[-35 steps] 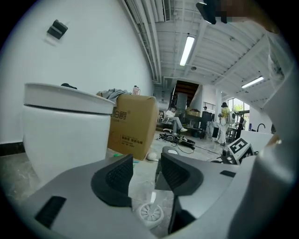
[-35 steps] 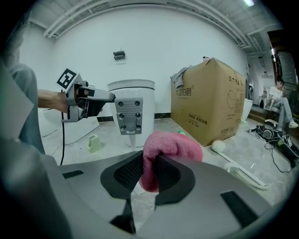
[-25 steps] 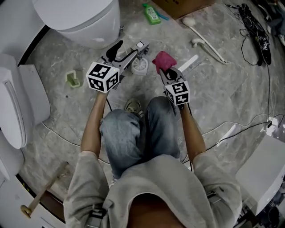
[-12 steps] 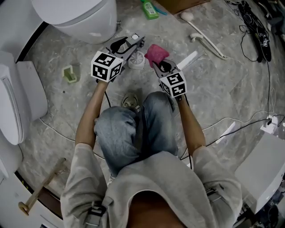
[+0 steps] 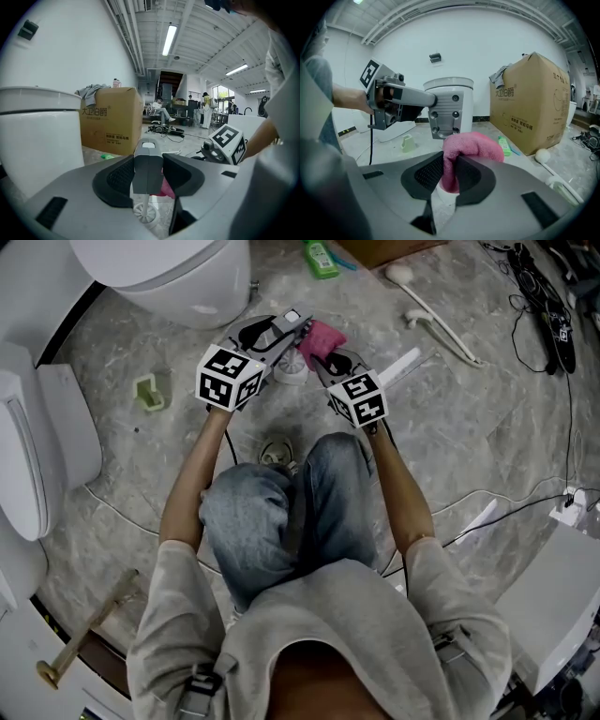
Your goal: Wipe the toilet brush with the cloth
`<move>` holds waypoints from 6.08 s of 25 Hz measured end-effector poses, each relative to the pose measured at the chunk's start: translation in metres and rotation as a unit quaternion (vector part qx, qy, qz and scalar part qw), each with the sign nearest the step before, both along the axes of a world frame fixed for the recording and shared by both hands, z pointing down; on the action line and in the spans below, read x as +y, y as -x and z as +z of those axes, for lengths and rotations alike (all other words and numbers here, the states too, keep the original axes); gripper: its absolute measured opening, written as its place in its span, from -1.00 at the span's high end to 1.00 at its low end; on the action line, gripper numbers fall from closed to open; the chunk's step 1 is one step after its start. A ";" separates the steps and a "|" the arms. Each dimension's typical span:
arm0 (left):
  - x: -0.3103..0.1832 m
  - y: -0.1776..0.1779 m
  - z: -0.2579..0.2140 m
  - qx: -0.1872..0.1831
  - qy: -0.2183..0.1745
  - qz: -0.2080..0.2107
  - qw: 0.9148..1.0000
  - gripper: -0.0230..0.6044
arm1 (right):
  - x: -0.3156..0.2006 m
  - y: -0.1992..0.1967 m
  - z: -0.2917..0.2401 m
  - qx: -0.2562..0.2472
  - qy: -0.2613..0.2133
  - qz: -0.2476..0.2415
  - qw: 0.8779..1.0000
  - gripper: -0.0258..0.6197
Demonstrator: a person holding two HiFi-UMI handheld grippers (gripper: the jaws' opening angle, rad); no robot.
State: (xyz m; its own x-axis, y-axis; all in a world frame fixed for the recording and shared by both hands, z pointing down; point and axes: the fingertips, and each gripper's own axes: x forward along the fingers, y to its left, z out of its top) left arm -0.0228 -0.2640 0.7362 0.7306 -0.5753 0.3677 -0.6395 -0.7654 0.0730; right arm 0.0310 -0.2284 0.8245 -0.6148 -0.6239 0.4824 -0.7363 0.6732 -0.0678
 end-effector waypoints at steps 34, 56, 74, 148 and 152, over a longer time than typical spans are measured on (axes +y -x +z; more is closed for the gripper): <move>0.008 0.006 -0.005 0.027 0.000 0.016 1.000 0.28 | -0.004 0.031 0.136 0.038 0.159 -0.040 0.986 0.66; 0.009 0.007 0.000 0.016 0.009 0.000 1.000 0.28 | 0.000 0.035 0.020 -0.043 0.071 -0.048 0.995 0.66; 0.012 0.004 -0.005 0.026 0.009 0.008 1.000 0.28 | -0.015 0.032 0.088 -0.035 0.148 -0.022 0.988 0.66; 0.009 0.008 -0.003 0.043 0.028 0.015 0.999 0.28 | -0.005 0.043 0.141 0.001 0.212 -0.029 0.977 0.66; 0.011 0.008 -0.002 0.038 0.028 0.021 0.999 0.28 | -0.001 0.037 0.129 -0.002 0.197 -0.033 0.980 0.66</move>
State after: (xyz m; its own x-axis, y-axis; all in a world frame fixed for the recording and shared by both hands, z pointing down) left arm -0.0305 -0.2527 0.7342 0.7799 -0.5242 0.3419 -0.5986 -0.7842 0.1631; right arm -0.0062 -0.2293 0.9532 -0.6504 -0.3489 0.6747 -0.6912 0.6403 -0.3352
